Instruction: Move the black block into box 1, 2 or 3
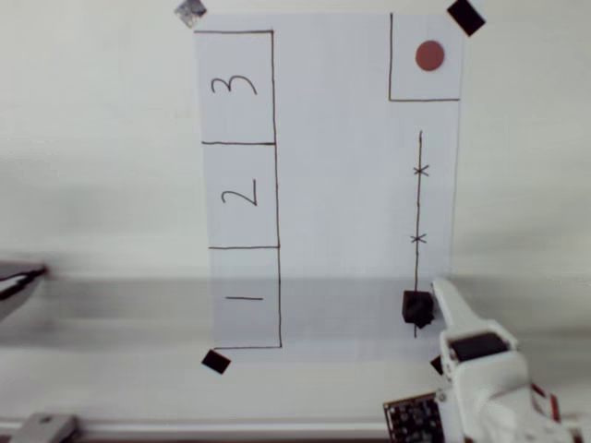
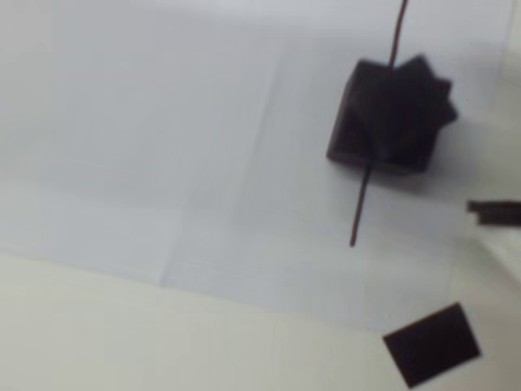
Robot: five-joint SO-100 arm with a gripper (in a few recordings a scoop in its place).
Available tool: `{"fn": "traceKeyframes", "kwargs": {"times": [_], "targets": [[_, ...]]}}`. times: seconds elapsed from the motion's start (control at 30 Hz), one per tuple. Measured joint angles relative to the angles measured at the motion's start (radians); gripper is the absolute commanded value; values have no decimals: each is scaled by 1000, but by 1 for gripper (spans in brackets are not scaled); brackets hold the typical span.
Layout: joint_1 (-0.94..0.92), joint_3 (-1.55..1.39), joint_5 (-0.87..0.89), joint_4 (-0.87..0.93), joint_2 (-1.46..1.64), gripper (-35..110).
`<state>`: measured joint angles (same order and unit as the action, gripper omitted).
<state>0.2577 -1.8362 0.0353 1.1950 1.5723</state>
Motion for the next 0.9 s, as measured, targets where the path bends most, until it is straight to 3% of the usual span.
{"fn": "traceKeyframes", "kwargs": {"times": [0.9], "targets": [[3,89,5,-115,-153,28]]}}
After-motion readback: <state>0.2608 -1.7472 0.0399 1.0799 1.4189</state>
